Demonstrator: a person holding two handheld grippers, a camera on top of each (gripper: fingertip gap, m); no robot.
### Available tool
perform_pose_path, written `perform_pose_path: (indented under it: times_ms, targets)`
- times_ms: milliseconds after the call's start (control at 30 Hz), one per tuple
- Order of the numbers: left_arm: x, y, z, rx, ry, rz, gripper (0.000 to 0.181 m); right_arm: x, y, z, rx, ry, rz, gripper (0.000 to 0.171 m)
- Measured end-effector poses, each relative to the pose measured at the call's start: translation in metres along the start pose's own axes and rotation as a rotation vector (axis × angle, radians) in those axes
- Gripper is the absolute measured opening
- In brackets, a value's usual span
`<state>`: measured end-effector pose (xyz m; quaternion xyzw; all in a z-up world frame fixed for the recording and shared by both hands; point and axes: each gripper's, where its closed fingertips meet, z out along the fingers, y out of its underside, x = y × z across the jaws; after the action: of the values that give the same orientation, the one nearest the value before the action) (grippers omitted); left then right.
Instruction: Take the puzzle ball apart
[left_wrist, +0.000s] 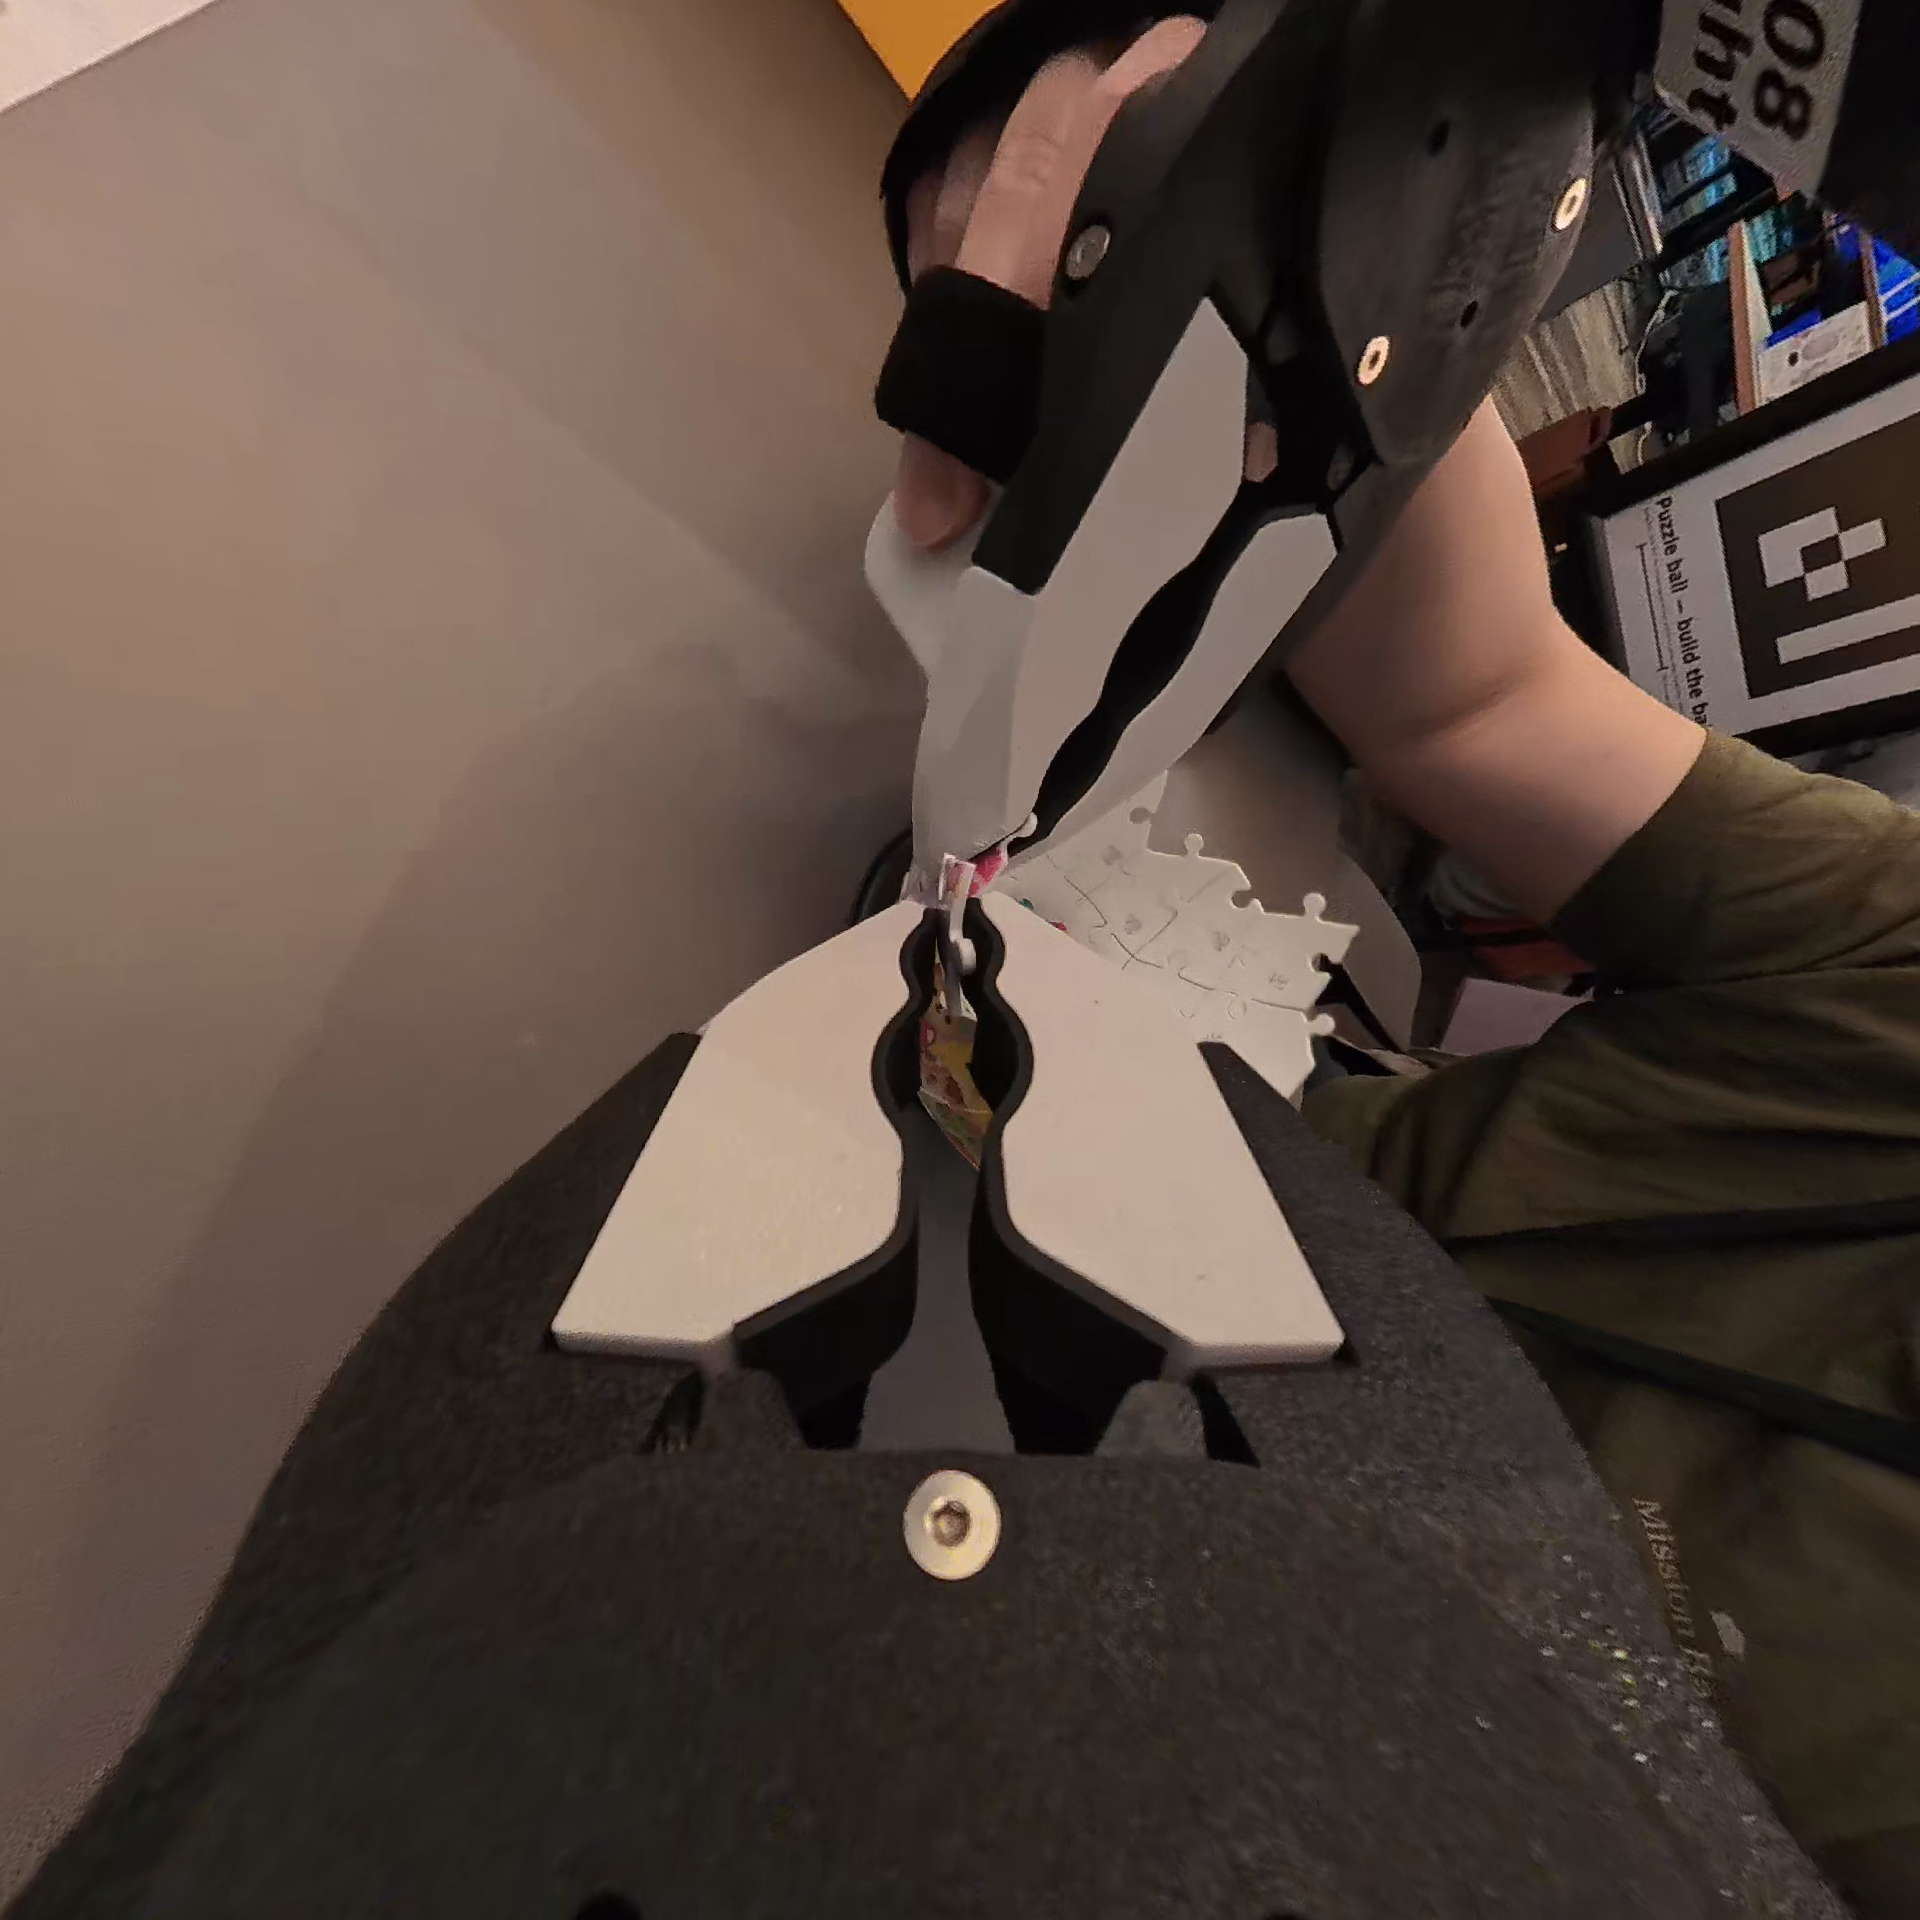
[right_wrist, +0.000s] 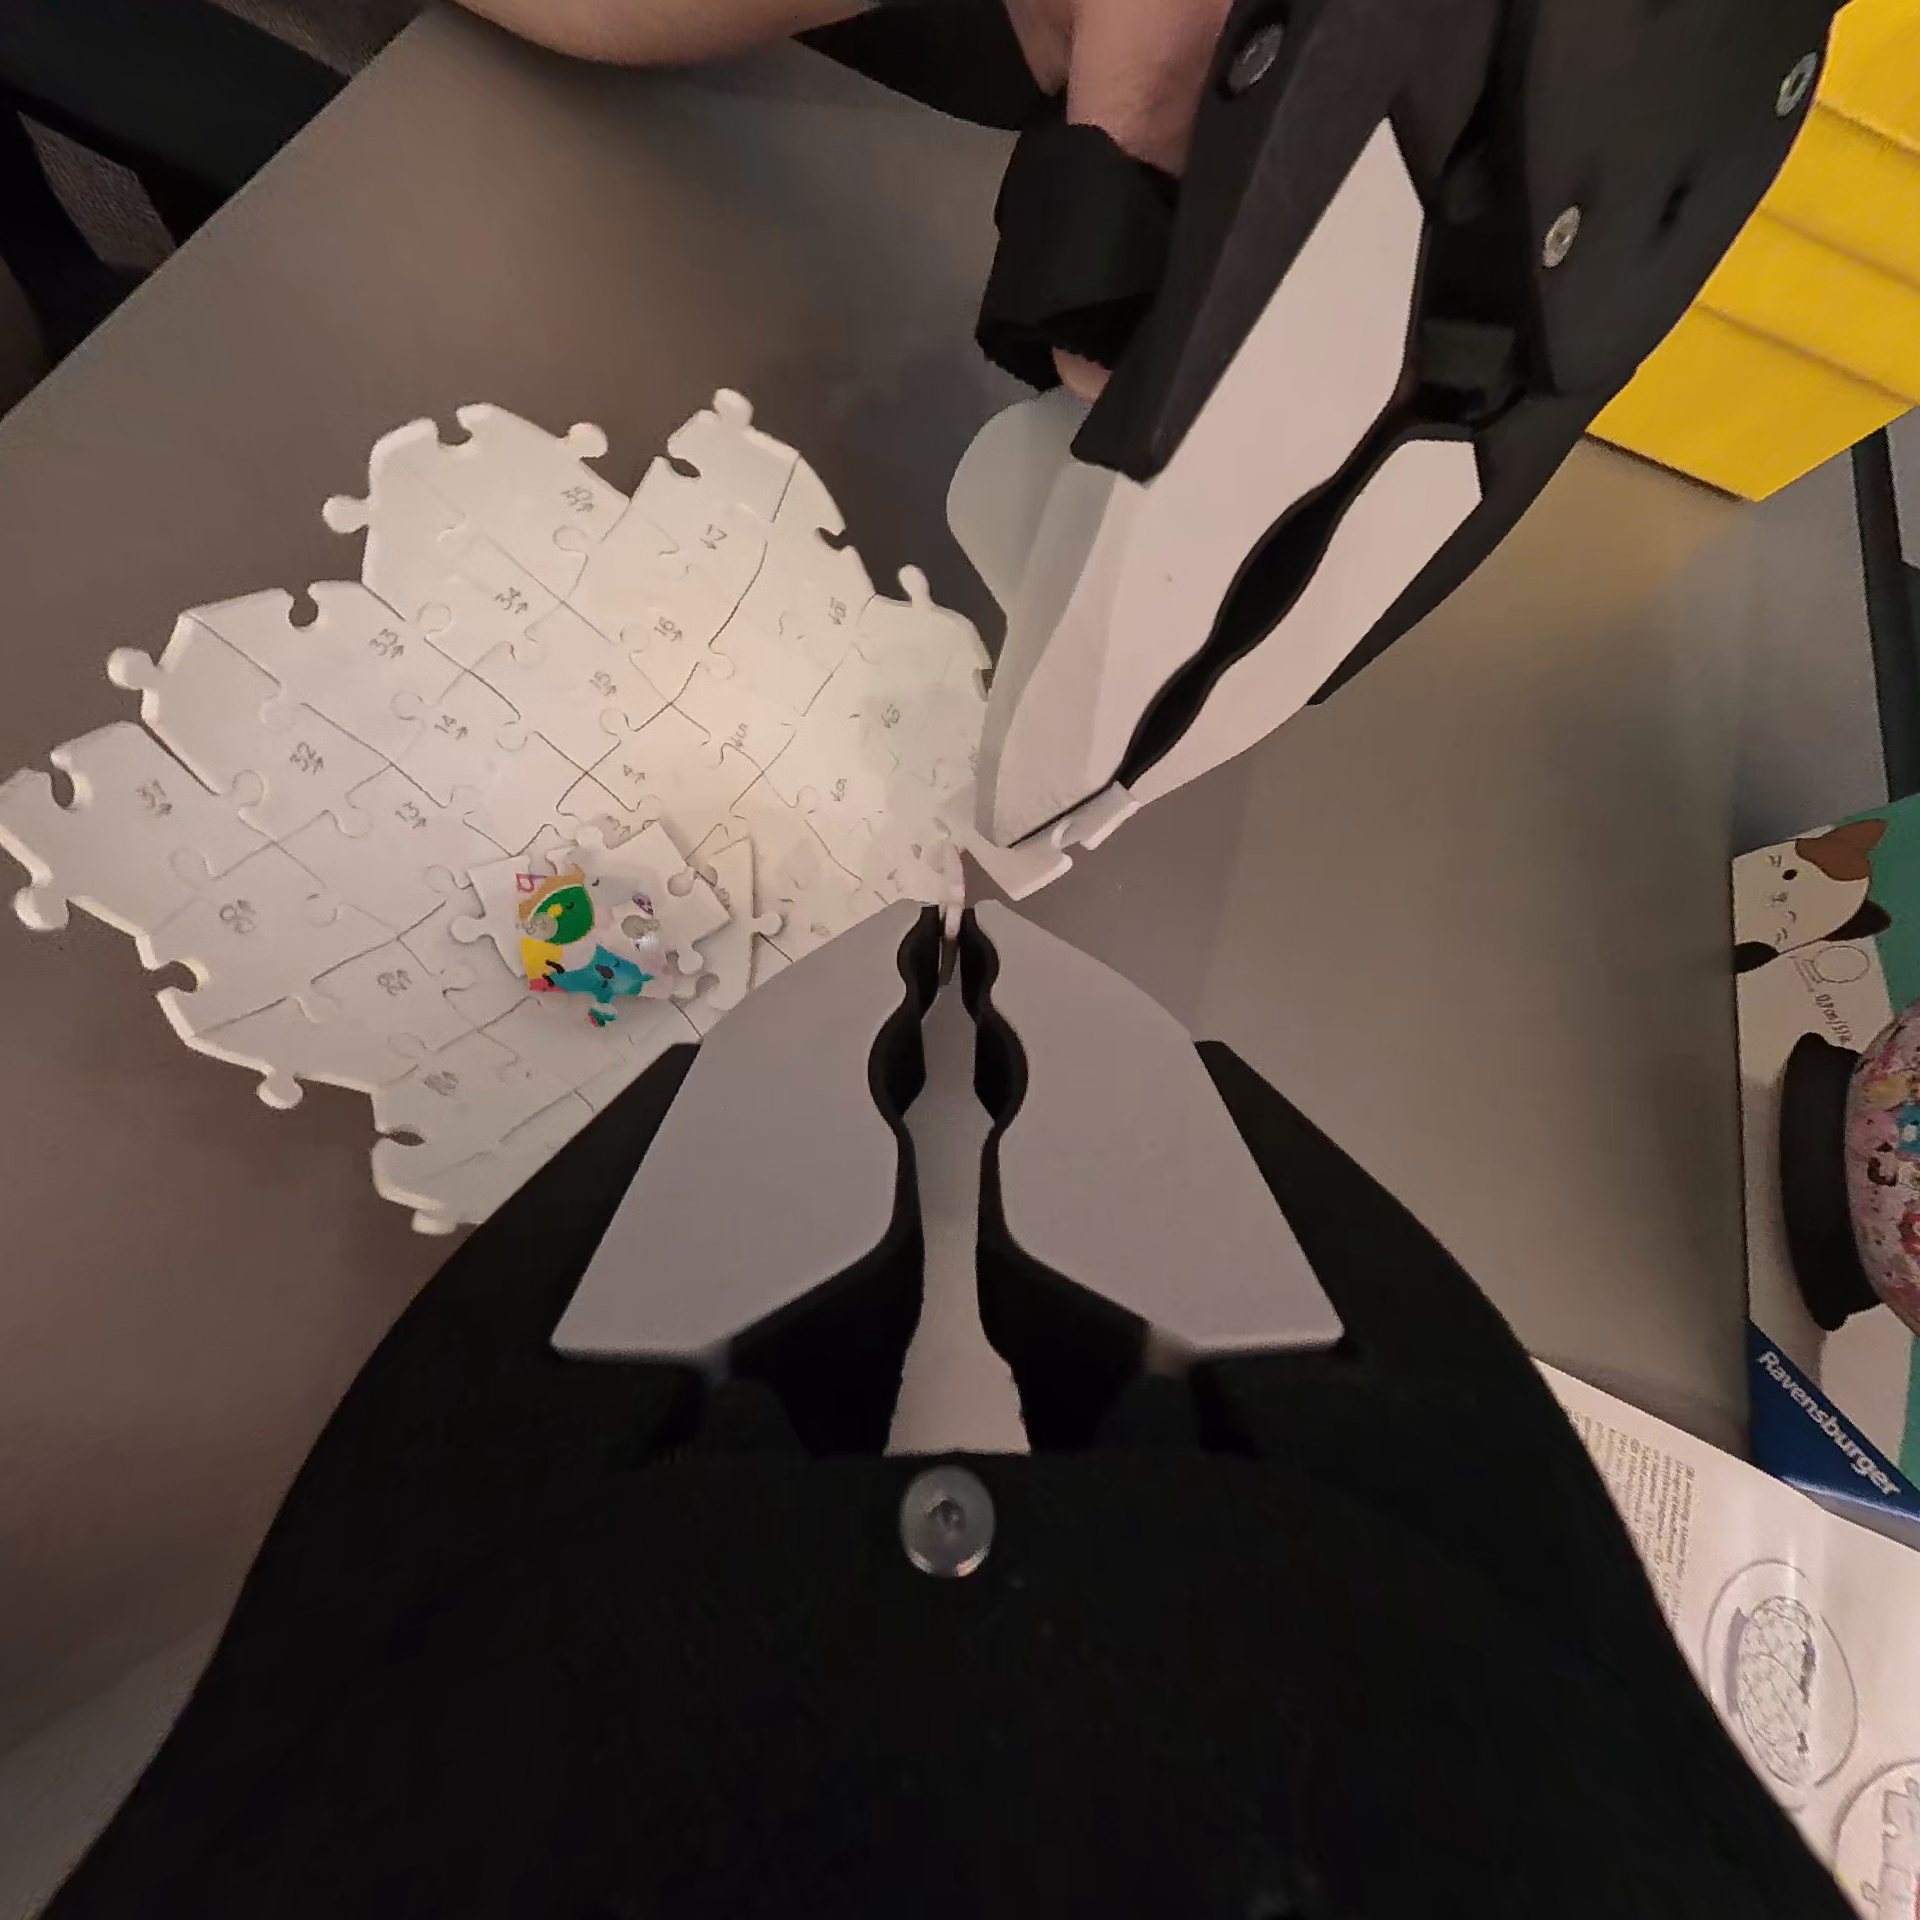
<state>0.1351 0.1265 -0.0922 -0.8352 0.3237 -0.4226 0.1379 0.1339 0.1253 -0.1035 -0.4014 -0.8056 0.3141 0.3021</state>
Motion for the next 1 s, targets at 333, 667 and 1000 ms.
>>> perform_pose_path:
  times_ms: [333, 667, 1000]
  targets:
    - [0.0, 0.0, 0.002, -0.004, 0.009, -0.028, 0.004, -0.002, 0.0, -0.002, -0.027, -0.035, 0.092, 0.007]
    - [0.0, -0.002, 0.002, -0.008, -0.047, 0.046, 0.005, 0.029, -0.021, -0.025, 0.193, 0.005, 0.356, 0.019]
    - [0.003, -0.001, -0.001, -0.013, -0.038, 0.116, 0.01, 0.021, -0.023, -0.008, 0.18, -0.067, 0.402, 0.003]
